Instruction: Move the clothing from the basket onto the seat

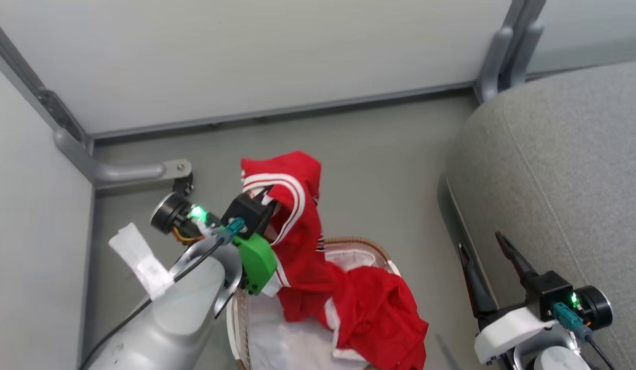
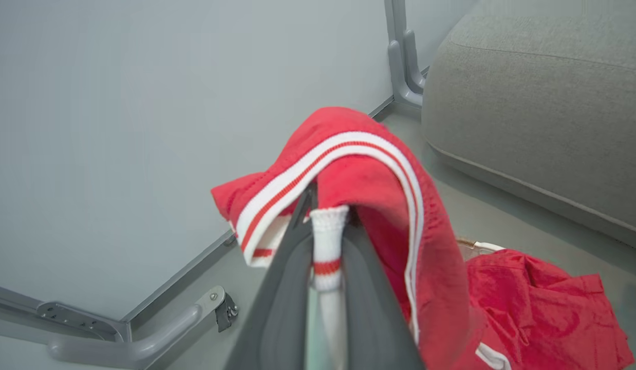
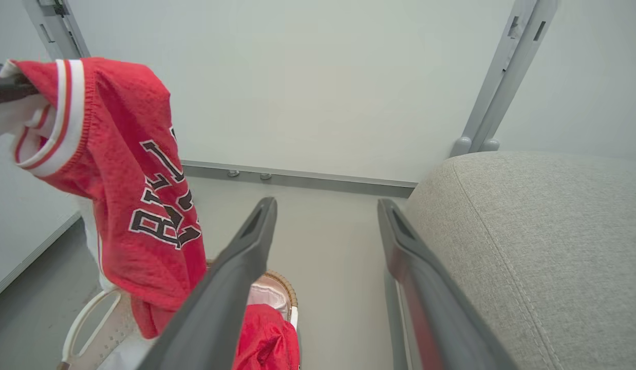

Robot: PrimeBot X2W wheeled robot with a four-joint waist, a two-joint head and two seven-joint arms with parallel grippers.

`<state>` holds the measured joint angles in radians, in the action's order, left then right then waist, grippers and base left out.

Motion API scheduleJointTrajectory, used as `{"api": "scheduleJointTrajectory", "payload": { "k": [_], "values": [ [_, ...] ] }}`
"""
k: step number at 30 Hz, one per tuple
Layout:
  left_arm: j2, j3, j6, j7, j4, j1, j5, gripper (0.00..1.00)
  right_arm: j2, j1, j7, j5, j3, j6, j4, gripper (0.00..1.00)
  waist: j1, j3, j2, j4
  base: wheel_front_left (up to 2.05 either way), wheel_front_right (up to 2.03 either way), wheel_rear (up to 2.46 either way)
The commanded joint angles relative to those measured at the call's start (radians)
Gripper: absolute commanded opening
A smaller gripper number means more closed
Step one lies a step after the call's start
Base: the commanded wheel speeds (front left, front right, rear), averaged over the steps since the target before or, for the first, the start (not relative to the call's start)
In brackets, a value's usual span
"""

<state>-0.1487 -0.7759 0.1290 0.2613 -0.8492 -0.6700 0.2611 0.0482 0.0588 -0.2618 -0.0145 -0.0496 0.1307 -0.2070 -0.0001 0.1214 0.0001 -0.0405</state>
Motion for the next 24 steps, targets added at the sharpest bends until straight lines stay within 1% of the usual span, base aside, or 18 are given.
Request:
{"api": "scheduleJointTrajectory", "payload": {
  "k": [1,10,14,17,24],
  "values": [
    [-0.001,-0.017,0.002,0.0,0.009,-0.026,0.019,0.0,0.004,-0.022,-0.005,0.008,0.0,0.0,-0.004,1.0,0.0001,-0.102,-0.0001,0.041,0.0,0.0,0.0],
    [-0.032,-0.126,0.001,-0.047,0.094,-0.237,0.071,0.0,0.004,-0.033,-0.005,0.005,-0.03,0.0,0.0,1.0,0.0001,-0.136,-0.0001,0.045,0.0,0.0,0.0],
    [-0.043,-0.153,0.001,-0.057,0.122,-0.323,0.091,0.0,0.004,-0.009,-0.005,0.01,-0.055,0.0,-0.001,1.0,0.0001,-0.141,-0.0001,0.043,0.0,0.0,0.0],
    [-0.042,-0.169,0.001,-0.064,0.131,-0.376,0.105,0.0,0.004,0.011,-0.005,0.012,-0.074,0.0,0.001,1.0,0.0001,-0.143,-0.0001,0.039,0.0,0.0,0.0],
    [-0.017,-0.219,0.001,-0.084,0.147,-0.464,0.142,0.0,0.004,0.074,-0.005,0.017,-0.14,0.0,-0.007,1.0,0.0001,-0.147,-0.0001,0.044,0.0,0.0,0.0]
  ]
}}
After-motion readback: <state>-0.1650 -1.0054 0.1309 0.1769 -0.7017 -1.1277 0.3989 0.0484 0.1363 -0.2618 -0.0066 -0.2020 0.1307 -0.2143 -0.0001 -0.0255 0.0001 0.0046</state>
